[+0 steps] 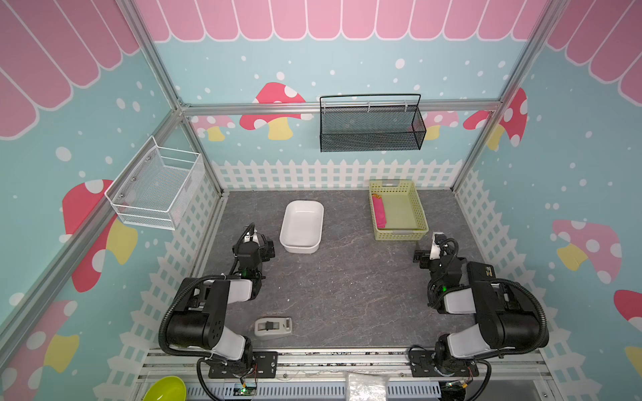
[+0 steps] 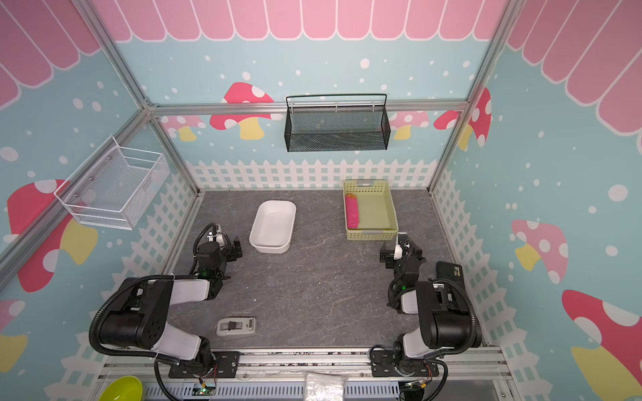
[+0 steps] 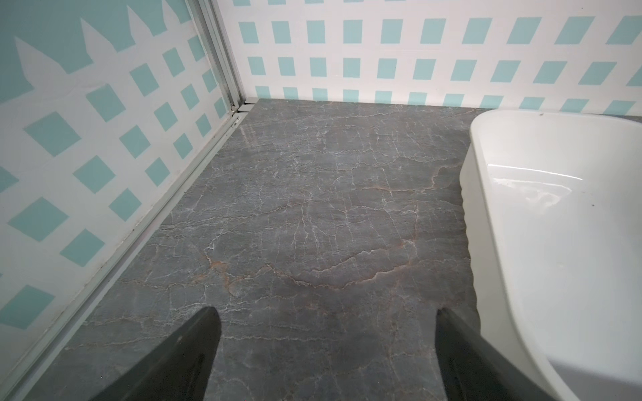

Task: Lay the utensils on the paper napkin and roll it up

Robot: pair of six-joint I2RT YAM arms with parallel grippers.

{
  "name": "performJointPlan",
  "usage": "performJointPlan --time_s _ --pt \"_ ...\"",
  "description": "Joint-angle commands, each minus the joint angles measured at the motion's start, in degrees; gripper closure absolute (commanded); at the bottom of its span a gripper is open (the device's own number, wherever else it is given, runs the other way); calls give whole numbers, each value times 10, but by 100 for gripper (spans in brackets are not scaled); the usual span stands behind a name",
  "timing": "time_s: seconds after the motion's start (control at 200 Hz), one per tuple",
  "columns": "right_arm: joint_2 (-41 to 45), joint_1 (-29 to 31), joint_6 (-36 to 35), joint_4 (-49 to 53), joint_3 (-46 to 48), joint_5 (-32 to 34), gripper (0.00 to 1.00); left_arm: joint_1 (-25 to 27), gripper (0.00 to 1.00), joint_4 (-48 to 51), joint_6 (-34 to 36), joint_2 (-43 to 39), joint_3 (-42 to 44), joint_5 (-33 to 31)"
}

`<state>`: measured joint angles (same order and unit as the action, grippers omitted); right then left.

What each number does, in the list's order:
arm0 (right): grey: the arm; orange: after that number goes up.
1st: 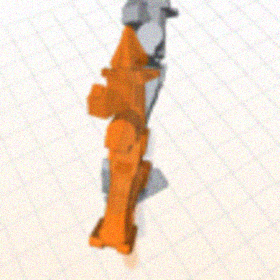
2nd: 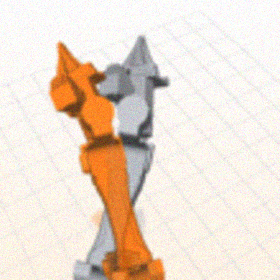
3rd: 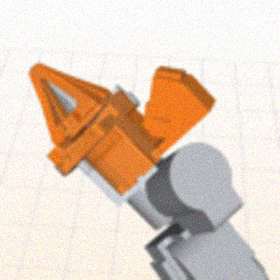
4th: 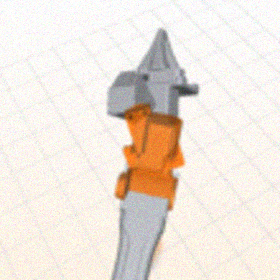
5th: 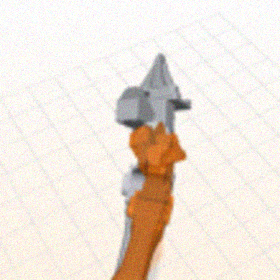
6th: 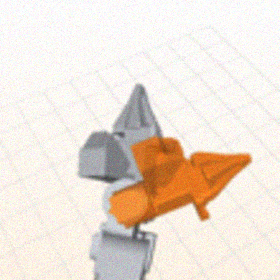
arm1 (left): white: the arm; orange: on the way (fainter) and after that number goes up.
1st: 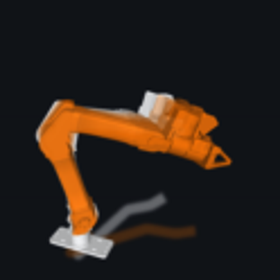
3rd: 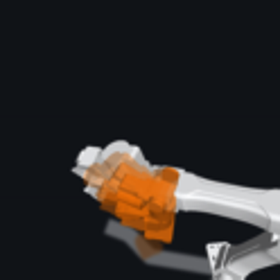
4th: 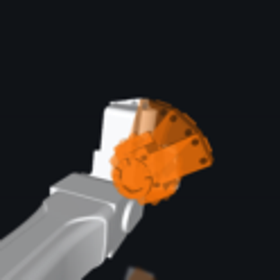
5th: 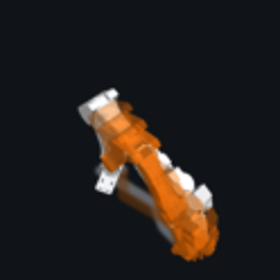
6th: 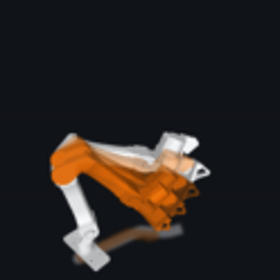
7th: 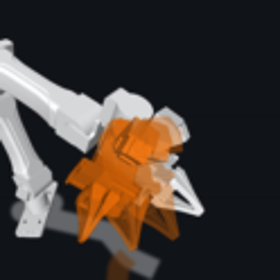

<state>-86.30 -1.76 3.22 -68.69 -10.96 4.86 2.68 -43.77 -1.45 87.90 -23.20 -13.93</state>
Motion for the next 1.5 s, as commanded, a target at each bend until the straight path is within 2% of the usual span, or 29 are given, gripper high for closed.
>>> performJointPlan --time_s 0.0,1.496 --pt "-13 2 -14 -91 4 -4 0 -3 1 -57 -5 1 3 46" --pt "-13 3 -19 -71 -6 -14 0 -1 0 -64 -2 2 5 43"
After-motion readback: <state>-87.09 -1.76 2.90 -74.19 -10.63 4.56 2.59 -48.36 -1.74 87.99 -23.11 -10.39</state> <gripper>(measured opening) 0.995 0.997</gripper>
